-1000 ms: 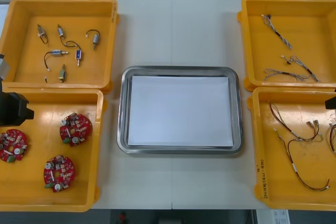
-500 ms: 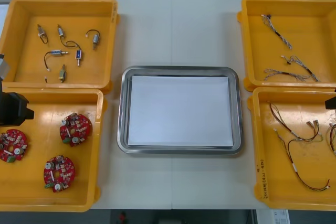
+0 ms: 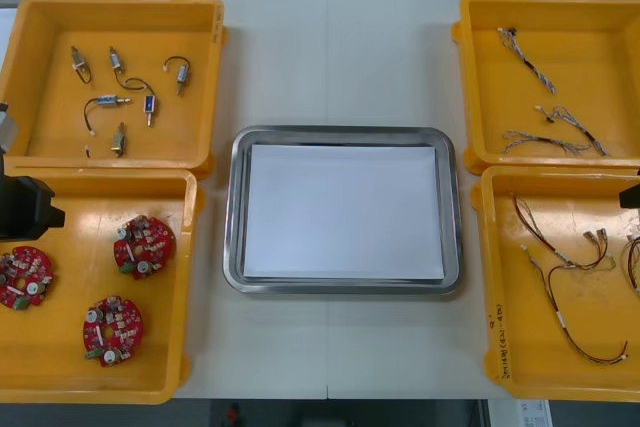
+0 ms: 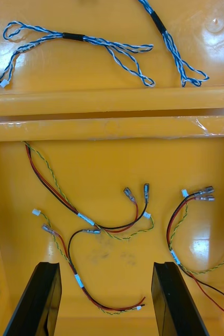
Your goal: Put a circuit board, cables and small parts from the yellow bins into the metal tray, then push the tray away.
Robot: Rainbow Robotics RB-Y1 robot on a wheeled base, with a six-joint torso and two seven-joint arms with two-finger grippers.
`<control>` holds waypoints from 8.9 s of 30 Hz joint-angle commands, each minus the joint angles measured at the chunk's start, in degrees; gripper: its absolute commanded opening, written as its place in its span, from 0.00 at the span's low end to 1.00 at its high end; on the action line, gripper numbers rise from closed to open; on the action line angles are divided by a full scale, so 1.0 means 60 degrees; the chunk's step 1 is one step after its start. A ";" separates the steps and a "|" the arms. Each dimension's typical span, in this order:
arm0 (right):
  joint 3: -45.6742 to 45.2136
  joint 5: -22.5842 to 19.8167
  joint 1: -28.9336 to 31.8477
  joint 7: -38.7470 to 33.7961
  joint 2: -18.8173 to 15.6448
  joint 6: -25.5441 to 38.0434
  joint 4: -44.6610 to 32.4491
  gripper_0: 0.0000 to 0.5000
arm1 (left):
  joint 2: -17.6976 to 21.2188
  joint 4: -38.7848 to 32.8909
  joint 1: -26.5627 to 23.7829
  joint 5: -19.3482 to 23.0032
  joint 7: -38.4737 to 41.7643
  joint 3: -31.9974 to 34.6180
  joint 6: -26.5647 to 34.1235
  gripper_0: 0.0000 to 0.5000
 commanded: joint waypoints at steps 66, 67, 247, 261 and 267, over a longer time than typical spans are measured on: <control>-0.0283 -0.0073 0.0125 0.0098 -0.0394 0.0025 -0.0070 1.00 | 0.0361 -0.0283 0.0176 0.0063 -0.0339 0.0074 0.0059 1.00; -0.0283 -0.0073 0.0125 0.0098 -0.0394 0.0025 -0.0070 1.00 | 0.0361 -0.0283 0.0176 0.0063 -0.0339 0.0074 0.0059 1.00; -0.1294 -0.4189 0.1458 0.3746 -0.3133 0.0025 -0.1901 0.00 | 0.1387 -0.0093 -0.0073 0.1294 -0.2669 -0.0307 0.0059 0.00; -0.0210 -0.4834 0.0637 0.3775 -0.3851 0.0025 -0.3102 0.00 | 0.1006 -0.0576 -0.3003 0.1586 -0.0691 -0.4072 0.0059 0.00; 0.0420 -0.4555 0.0286 0.3789 -0.3851 0.0025 -0.3527 0.00 | 0.0405 -0.0576 -0.4043 0.1396 0.0012 -0.5463 0.0059 0.00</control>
